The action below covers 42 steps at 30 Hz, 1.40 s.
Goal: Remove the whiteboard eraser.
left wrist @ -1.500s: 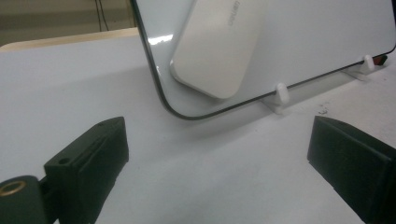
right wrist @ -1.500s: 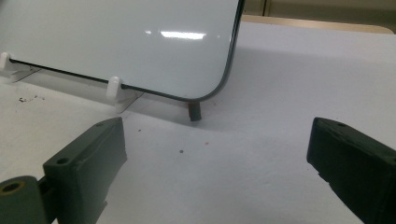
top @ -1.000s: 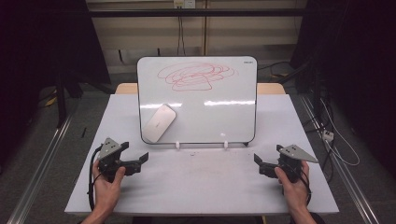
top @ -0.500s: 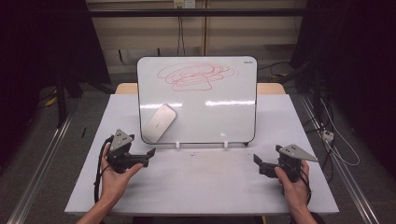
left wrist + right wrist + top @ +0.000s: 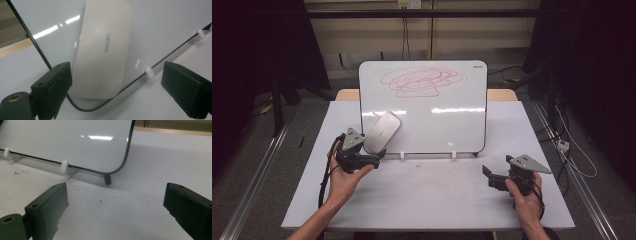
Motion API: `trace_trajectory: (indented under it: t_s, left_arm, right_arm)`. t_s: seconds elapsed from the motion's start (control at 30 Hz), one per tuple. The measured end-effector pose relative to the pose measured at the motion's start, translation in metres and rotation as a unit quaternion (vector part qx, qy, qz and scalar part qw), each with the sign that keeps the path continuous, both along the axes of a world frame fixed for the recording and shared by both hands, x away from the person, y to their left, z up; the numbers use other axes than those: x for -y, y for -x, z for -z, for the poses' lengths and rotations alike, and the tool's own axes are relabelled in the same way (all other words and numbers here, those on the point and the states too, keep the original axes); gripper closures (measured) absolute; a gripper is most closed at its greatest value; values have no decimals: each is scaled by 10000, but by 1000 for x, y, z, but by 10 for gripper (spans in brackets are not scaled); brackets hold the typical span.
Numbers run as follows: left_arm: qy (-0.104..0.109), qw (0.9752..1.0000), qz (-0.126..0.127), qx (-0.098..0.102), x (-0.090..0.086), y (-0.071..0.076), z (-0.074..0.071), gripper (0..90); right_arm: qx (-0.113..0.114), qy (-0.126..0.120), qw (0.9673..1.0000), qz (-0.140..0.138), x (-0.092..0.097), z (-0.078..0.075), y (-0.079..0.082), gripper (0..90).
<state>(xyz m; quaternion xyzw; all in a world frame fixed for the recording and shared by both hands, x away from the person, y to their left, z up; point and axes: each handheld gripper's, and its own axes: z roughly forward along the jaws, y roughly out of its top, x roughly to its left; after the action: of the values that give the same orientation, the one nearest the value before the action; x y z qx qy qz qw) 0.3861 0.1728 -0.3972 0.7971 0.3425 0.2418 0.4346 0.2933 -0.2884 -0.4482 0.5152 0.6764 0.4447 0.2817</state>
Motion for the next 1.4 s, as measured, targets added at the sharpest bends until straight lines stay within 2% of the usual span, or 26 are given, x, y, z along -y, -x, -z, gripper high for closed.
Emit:
trace_trajectory:
  t_s: [0.2,0.27,0.37,0.43,0.5,0.53,0.57,0.6,0.67,0.7,0.77,0.8,0.87,0.9,0.93,0.97,1.03,1.17,1.23,1.27,1.3,1.37,1.4]
  left_arm:
    - [-228,9996,-41,132,7,-8,-6,111]
    - [-411,9990,-29,187,10,-11,-8,118]
    - [-505,9982,-65,314,13,-15,-10,141]
    - [-487,9984,-60,278,16,-19,-9,158]
    - [-554,9979,-116,308,20,-20,-7,170]
    - [-732,9968,-61,313,20,-21,-8,173]
    - [-708,9969,-100,324,23,-20,-7,173]
    - [-803,9958,-141,425,26,-21,-6,173]
    - [-878,9951,-120,442,29,-23,-7,179]
    - [-911,9941,-197,560,35,-24,-5,183]
    - [-961,9939,-163,523,37,-25,-6,194]
    - [-1099,9921,-170,581,41,-25,-7,200]
    - [-1089,9920,-208,610,43,-24,-7,202]
    - [-1171,9912,-212,571,45,-24,-8,202]
    - [-1193,9904,-207,662,48,-26,-7,207]
    - [-1193,9904,-207,662,48,-26,-7,213]
    - [-1354,9881,-198,703,50,-27,-5,228]
    - [-1312,9888,-251,659,51,-30,-2,247]
    - [-1399,9870,-315,724,51,-31,-1,273]
    - [-1399,9870,-315,724,51,-31,-1,287]
    - [-1455,9868,-292,649,50,-31,-1,292]
    - [-1421,9875,-305,613,51,-31,-1,292]
    - [-1546,9855,-323,626,52,-31,-1,292]
  right_arm:
    - [-60,-18,10000,-48,-1,2,-2,55]
    - [-62,-10,10000,-50,-1,2,-2,56]
    - [-50,15,10000,-54,-2,1,-1,55]
    - [-39,25,10000,-70,-2,1,-1,54]
    - [-43,27,10000,-78,-3,1,0,54]
    - [-36,33,9999,-93,-3,1,-1,54]
    - [-36,33,9999,-93,-3,1,-1,54]
    - [-21,39,9999,-111,-3,1,-1,54]
    - [-11,29,9999,-141,-3,1,0,52]
    - [1,33,9999,-149,-3,1,1,52]
    - [32,34,9998,-175,-3,0,1,50]
    - [25,52,9998,-188,-3,0,2,50]
    - [10,68,9998,-199,-3,0,2,50]
    - [14,91,9997,-222,-3,1,2,50]
    - [3,83,9997,-233,-3,1,2,48]
    - [3,83,9997,-233,-3,1,2,48]
    - [-2,78,9997,-217,-3,1,2,48]
    - [8,91,9997,-217,-3,1,1,48]
    - [4,102,9997,-220,-4,0,1,48]
    - [6,99,9997,-217,-4,0,1,48]
    - [7,96,9997,-220,-4,0,1,48]
    - [12,104,9997,-221,-4,0,1,48]
    - [6,99,9997,-219,-4,0,1,49]
